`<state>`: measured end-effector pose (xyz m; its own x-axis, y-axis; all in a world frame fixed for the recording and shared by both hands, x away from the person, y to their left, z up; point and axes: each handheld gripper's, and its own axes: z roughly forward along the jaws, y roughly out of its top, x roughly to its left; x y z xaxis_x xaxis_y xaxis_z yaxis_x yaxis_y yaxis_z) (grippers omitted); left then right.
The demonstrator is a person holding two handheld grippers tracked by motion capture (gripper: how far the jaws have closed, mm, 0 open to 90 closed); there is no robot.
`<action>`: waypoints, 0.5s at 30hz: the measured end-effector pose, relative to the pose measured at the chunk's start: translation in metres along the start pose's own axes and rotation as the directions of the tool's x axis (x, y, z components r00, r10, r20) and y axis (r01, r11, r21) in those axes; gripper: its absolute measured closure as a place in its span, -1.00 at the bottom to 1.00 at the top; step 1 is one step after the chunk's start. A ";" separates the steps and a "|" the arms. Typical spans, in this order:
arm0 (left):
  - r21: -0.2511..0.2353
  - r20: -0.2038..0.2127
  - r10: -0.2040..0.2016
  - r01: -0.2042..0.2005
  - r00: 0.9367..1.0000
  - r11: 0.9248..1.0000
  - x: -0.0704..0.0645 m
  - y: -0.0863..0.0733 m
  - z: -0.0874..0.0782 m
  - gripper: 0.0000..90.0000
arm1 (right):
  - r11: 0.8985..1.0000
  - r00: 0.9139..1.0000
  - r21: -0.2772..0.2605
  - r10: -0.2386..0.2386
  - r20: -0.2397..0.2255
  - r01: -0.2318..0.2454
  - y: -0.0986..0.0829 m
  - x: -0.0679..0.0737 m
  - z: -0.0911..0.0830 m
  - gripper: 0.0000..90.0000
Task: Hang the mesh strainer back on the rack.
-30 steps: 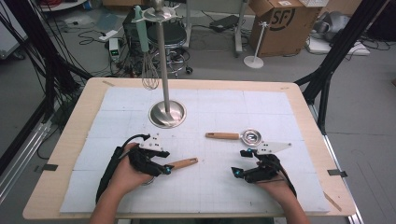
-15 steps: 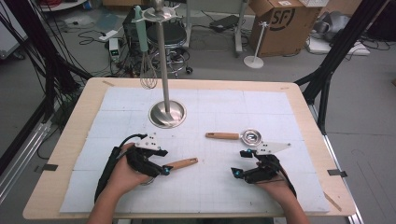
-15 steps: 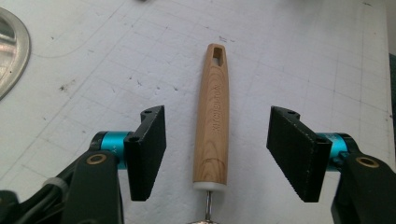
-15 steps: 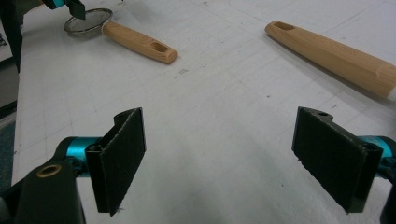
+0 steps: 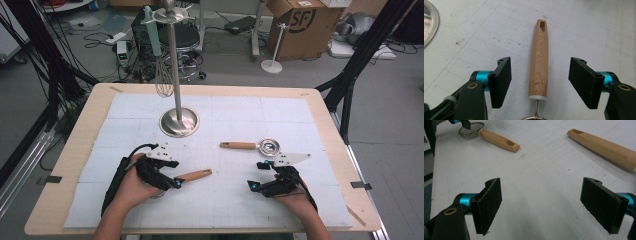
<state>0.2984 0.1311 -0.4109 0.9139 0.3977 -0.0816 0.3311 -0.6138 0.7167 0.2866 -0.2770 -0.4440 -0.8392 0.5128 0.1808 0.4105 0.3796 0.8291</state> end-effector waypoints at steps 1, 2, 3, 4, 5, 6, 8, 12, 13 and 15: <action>0.000 0.000 -0.002 0.002 1.000 1.000 0.000 0.000 0.000 -0.22 | 1.000 1.000 0.001 0.000 0.002 0.000 0.000 0.000 0.000 -0.63; 0.007 -0.002 0.000 0.000 1.000 1.000 -0.001 0.000 0.000 -0.21 | 1.000 1.000 0.000 0.001 0.002 -0.001 0.000 0.000 0.000 -0.63; 0.019 -0.002 0.001 -0.001 1.000 1.000 -0.001 0.001 0.001 -0.21 | 1.000 1.000 -0.001 0.004 0.002 -0.004 0.000 0.000 -0.001 -0.63; 0.029 -0.002 0.005 -0.005 1.000 1.000 -0.001 0.000 0.001 -0.20 | 1.000 1.000 -0.003 0.005 0.002 -0.005 0.000 0.000 -0.001 -0.63; 0.044 -0.004 0.005 -0.005 1.000 0.999 -0.001 0.000 0.002 -0.19 | 1.000 1.000 -0.003 0.003 0.002 -0.003 0.000 0.000 -0.001 -0.63; 0.059 -0.009 0.008 -0.008 1.000 0.998 -0.001 0.000 0.003 -0.18 | 1.000 1.000 -0.002 0.003 0.002 -0.003 0.000 0.000 -0.001 -0.63; 0.087 -0.014 0.015 -0.013 1.000 0.996 -0.001 -0.001 0.005 -0.17 | 1.000 1.000 -0.007 0.000 0.002 0.000 0.000 0.000 0.000 -0.63; 0.104 0.002 0.000 0.000 1.000 0.995 -0.001 -0.004 0.008 -0.15 | 1.000 1.000 -0.003 0.001 0.003 -0.001 0.000 -0.001 0.000 -0.63; 0.105 -0.004 -0.004 0.005 1.000 0.994 -0.001 -0.004 0.008 -0.15 | 1.000 1.000 -0.002 0.001 0.001 -0.001 0.000 -0.001 0.000 -0.63; 0.118 -0.019 -0.008 0.010 1.000 0.993 -0.001 -0.005 0.009 -0.10 | 1.000 1.000 -0.004 0.003 0.001 -0.003 0.000 -0.001 0.001 -0.63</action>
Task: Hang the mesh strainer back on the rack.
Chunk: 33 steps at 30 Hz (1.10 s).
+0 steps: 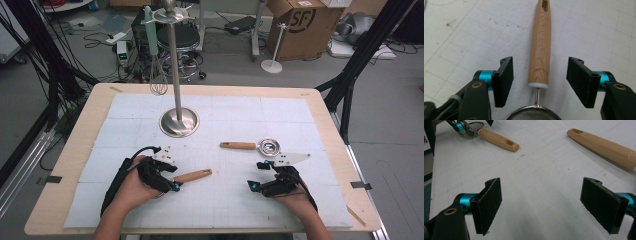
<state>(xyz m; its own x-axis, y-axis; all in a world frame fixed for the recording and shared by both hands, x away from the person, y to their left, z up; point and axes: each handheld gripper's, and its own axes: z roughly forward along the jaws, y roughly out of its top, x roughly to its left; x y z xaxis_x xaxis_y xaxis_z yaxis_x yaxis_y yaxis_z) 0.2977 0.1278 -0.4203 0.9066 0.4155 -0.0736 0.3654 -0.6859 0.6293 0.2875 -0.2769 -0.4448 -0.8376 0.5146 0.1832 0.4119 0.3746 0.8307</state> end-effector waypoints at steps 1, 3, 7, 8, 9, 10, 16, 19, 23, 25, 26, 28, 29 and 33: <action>0.021 -0.006 0.011 -0.010 1.000 1.000 0.000 0.000 0.001 -0.08 | 1.000 1.000 0.000 -0.003 -0.002 0.003 0.000 -0.001 0.000 -0.63; 0.059 -0.017 0.020 -0.019 1.000 0.998 -0.002 0.000 0.005 0.00 | 1.000 1.000 -0.002 -0.003 0.000 0.003 0.000 -0.001 0.000 -0.63; 0.099 -0.036 0.060 -0.056 0.998 0.993 -0.008 0.004 0.011 0.19 | 1.000 1.000 0.007 0.001 0.001 -0.001 0.000 0.000 0.000 -0.63; 0.108 -0.036 0.069 -0.065 0.997 0.992 -0.009 0.005 0.011 0.35 | 1.000 1.000 0.009 0.000 0.002 0.000 0.000 0.000 0.000 -0.63; 0.113 -0.040 0.077 -0.072 0.996 0.991 -0.011 0.006 0.011 0.48 | 1.000 1.000 0.008 -0.002 0.004 0.002 0.000 0.000 0.001 -0.63; 0.118 -0.042 0.082 -0.076 0.996 0.990 -0.011 0.006 0.011 0.50 | 1.000 1.000 0.010 -0.002 0.005 0.002 0.000 0.000 0.000 -0.63; 0.143 -0.049 0.064 -0.056 0.997 0.988 -0.012 0.001 0.004 0.51 | 1.000 1.000 0.000 0.000 -0.001 0.000 0.000 0.000 0.000 -0.63; 0.153 -0.055 0.041 -0.032 0.998 0.988 -0.011 -0.003 -0.001 0.52 | 1.000 1.000 0.006 -0.002 -0.002 0.002 0.000 0.000 0.000 -0.63; 0.159 -0.065 0.031 -0.020 0.997 0.987 -0.009 -0.003 0.000 0.44 | 1.000 1.000 0.000 -0.002 -0.004 0.002 0.000 0.000 0.000 -0.63; 0.169 -0.068 0.026 -0.014 0.997 0.986 -0.010 -0.001 0.002 0.33 | 1.000 1.000 0.000 -0.004 -0.004 0.004 0.000 0.000 -0.001 -0.63; 0.186 -0.072 0.026 -0.012 0.997 0.983 -0.010 0.001 0.003 0.32 | 1.000 1.000 -0.001 -0.001 -0.004 0.001 0.000 0.000 -0.001 -0.63; 0.225 -0.067 0.035 -0.019 0.997 0.974 -0.009 0.006 0.005 0.32 | 1.000 1.000 0.000 -0.002 -0.004 0.002 0.000 0.000 -0.001 -0.63; 0.239 -0.068 0.038 -0.021 0.997 0.971 -0.010 0.008 0.006 0.32 | 1.000 1.000 0.002 -0.002 -0.005 0.002 0.000 0.000 0.000 -0.63; 0.302 -0.074 0.063 -0.037 0.995 0.953 -0.011 0.016 0.010 0.33 | 1.000 1.000 0.003 -0.007 -0.006 0.007 0.000 0.001 0.001 -0.63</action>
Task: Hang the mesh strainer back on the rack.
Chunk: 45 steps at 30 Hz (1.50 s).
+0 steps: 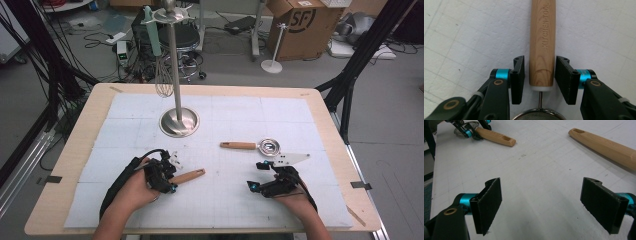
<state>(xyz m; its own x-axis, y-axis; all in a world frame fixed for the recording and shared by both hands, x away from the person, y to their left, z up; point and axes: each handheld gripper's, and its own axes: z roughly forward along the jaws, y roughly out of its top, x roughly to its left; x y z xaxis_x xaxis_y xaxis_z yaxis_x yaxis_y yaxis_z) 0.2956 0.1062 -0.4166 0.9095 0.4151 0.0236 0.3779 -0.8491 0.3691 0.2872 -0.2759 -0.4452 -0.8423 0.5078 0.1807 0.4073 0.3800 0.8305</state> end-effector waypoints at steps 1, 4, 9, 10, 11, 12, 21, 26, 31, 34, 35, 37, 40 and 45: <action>0.005 -0.001 0.000 0.000 1.000 1.000 0.000 0.001 0.000 0.34 | 1.000 1.000 0.000 0.001 0.001 -0.001 0.000 0.000 0.000 -0.63; 0.006 -0.002 -0.001 0.001 1.000 1.000 -0.001 0.001 0.000 0.37 | 1.000 1.000 0.000 -0.004 0.000 0.004 0.000 0.000 0.000 -0.63; -0.045 0.005 -0.023 0.023 1.000 0.999 -0.002 -0.004 0.000 0.53 | 1.000 1.000 -0.002 -0.005 -0.001 0.005 0.001 0.001 0.000 -0.63; -0.051 0.006 -0.022 0.023 1.000 0.998 -0.002 -0.005 0.000 0.53 | 1.000 1.000 -0.003 -0.007 -0.001 0.007 0.001 0.000 0.000 -0.63; -0.064 0.011 -0.017 0.018 1.000 0.998 -0.001 -0.006 -0.001 0.53 | 1.000 1.000 -0.004 -0.005 -0.002 0.005 0.001 0.000 0.000 -0.63; -0.079 0.014 -0.019 0.020 1.000 0.997 -0.001 -0.008 -0.001 0.53 | 1.000 1.000 -0.004 -0.004 -0.002 0.004 0.001 0.000 0.000 -0.63; -0.304 0.098 -0.004 0.033 0.995 0.952 0.001 -0.001 -0.020 0.53 | 1.000 1.000 -0.007 0.006 0.000 -0.006 0.000 0.000 -0.003 -0.63; -0.415 0.116 0.025 0.025 0.993 0.909 0.003 0.007 -0.048 0.53 | 1.000 1.000 -0.010 0.008 0.002 -0.008 0.000 -0.001 -0.004 -0.63; -0.482 0.103 0.042 0.013 0.994 0.876 0.009 0.013 -0.074 0.53 | 1.000 1.000 -0.010 0.012 0.001 -0.012 0.000 0.000 -0.005 -0.63; -0.518 0.109 0.047 0.016 0.993 0.855 0.014 0.015 -0.086 0.53 | 1.000 1.000 -0.011 0.011 0.001 -0.011 0.000 -0.001 -0.005 -0.63; -0.528 0.113 0.051 0.017 0.992 0.849 0.016 0.016 -0.090 0.53 | 1.000 1.000 -0.010 0.010 0.001 -0.010 0.000 -0.001 -0.005 -0.63; -0.540 0.106 0.055 0.011 0.993 0.841 0.019 0.018 -0.097 0.53 | 1.000 1.000 -0.010 0.011 0.001 -0.011 0.000 -0.001 -0.005 -0.63; -0.578 0.124 0.054 0.028 0.991 0.815 0.026 0.021 -0.105 0.53 | 1.000 1.000 -0.010 0.009 0.000 -0.009 0.000 -0.001 -0.005 -0.63; -0.603 0.118 0.046 0.034 0.992 0.797 0.038 0.022 -0.119 0.53 | 1.000 1.000 -0.011 0.009 0.000 -0.009 0.000 -0.001 -0.005 -0.63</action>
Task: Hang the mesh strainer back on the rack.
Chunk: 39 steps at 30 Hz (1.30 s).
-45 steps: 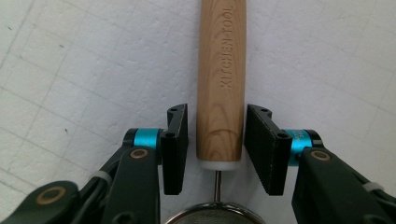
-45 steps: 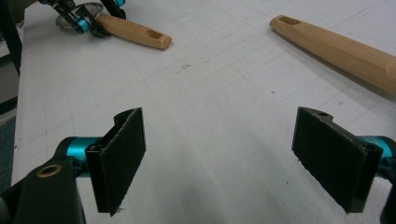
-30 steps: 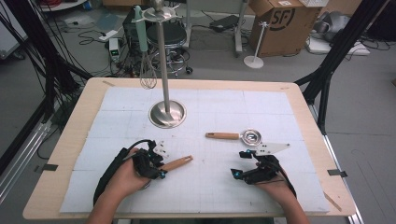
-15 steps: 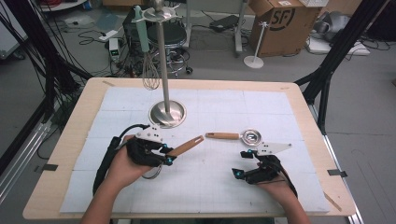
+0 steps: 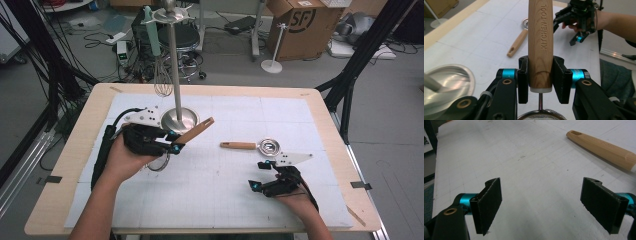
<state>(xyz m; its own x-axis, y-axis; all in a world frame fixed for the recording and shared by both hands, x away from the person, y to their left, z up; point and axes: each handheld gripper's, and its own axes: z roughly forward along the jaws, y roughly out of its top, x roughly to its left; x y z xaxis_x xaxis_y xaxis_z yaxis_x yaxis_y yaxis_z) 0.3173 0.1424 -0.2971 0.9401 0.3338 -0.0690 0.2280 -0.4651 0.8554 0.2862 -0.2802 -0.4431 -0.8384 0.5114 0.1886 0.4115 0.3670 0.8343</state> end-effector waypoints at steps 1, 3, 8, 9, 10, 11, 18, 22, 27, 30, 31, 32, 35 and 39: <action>-0.015 0.001 -0.001 0.001 1.000 1.000 0.001 0.002 -0.003 0.53 | 1.000 1.000 0.000 0.000 0.001 0.000 0.000 0.000 0.000 -0.63; -0.019 0.000 0.010 -0.010 1.000 1.000 0.003 0.007 -0.009 0.53 | 1.000 1.000 0.001 -0.003 0.005 0.003 0.000 0.000 0.000 -0.63; -0.042 0.020 0.028 -0.027 0.999 0.999 0.008 0.017 -0.022 0.53 | 1.000 1.000 0.004 -0.002 0.003 0.002 0.000 0.000 0.001 -0.63; -0.046 0.021 0.022 -0.021 1.000 0.999 0.008 0.017 -0.024 0.53 | 1.000 1.000 0.004 -0.001 0.003 0.001 0.000 0.000 0.001 -0.63; -0.048 0.030 0.028 -0.027 0.999 0.998 0.011 0.018 -0.026 0.53 | 1.000 1.000 0.004 -0.001 0.003 0.001 0.000 0.000 0.001 -0.63; -0.053 0.031 0.025 -0.023 0.999 0.998 0.012 0.019 -0.028 0.53 | 1.000 1.000 0.004 -0.002 0.002 0.002 0.000 0.000 0.001 -0.63; -0.114 0.040 -0.006 0.010 0.999 0.993 0.028 0.019 -0.041 0.53 | 1.000 1.000 0.007 -0.001 0.001 0.001 0.000 -0.001 0.001 -0.63; -0.129 0.024 -0.012 0.015 1.000 0.992 0.040 0.022 -0.049 0.53 | 1.000 1.000 0.007 0.000 0.003 0.000 0.000 -0.001 0.002 -0.63; -0.149 0.019 -0.011 0.013 1.000 0.989 0.053 0.034 -0.061 0.53 | 1.000 1.000 0.004 -0.004 -0.004 0.004 0.000 0.000 0.002 -0.63; -0.169 0.004 -0.018 0.018 1.000 0.986 0.061 0.040 -0.070 0.53 | 1.000 1.000 0.000 -0.001 -0.005 0.001 0.000 -0.001 0.002 -0.63; -0.180 0.001 -0.023 0.023 1.000 0.983 0.063 0.042 -0.073 0.53 | 1.000 1.000 -0.001 -0.002 -0.004 0.002 0.000 -0.001 0.002 -0.63; -0.193 0.002 -0.027 0.027 1.000 0.981 0.066 0.042 -0.075 0.53 | 1.000 1.000 0.000 -0.003 -0.005 0.003 0.000 -0.001 0.002 -0.63; -0.213 0.005 -0.032 0.033 0.999 0.977 0.072 0.044 -0.082 0.53 | 1.000 1.000 0.003 -0.002 -0.005 0.002 0.000 -0.001 0.002 -0.63; -0.216 -0.003 -0.039 0.037 0.999 0.976 0.080 0.049 -0.089 0.53 | 1.000 1.000 0.005 0.003 -0.007 -0.003 0.000 0.000 0.001 -0.63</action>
<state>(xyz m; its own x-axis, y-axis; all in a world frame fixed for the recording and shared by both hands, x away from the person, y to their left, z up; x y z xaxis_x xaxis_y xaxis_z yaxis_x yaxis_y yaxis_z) 0.3808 0.2191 -0.2156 0.9296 0.3545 -0.1007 0.2030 -0.2646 0.9427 0.2867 -0.2794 -0.4440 -0.8396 0.5069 0.1952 0.4160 0.3690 0.8311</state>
